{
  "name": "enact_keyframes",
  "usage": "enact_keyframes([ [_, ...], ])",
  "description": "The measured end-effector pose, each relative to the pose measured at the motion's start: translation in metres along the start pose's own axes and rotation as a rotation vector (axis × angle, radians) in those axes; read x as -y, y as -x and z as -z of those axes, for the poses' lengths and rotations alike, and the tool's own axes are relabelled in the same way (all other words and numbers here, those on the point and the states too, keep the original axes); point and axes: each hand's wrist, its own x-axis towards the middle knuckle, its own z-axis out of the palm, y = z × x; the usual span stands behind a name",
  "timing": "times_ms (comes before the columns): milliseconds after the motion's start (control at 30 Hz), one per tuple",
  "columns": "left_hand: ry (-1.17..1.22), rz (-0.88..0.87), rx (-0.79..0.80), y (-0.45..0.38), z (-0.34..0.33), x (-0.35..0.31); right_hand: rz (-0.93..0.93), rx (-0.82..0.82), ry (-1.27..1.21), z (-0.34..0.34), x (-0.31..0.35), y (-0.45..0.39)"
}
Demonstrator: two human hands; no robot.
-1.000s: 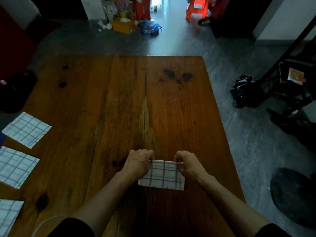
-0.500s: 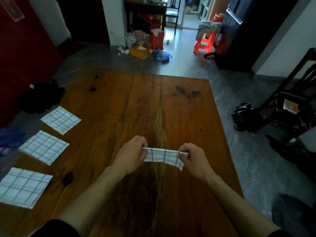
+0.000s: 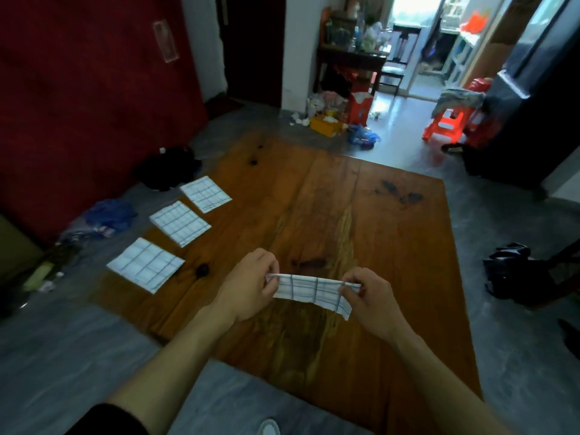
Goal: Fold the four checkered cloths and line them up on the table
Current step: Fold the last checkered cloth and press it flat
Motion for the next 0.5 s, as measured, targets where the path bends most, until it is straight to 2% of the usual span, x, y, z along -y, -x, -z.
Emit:
enact_keyframes([
  [200,-0.027,0.122,-0.119,0.087,0.032,0.013,0.228,0.003,0.017,-0.043,0.036,0.025],
  [500,-0.042,0.283,-0.307,0.188,0.115,0.053,0.315,0.101,-0.054,-0.095,0.155,0.039],
])
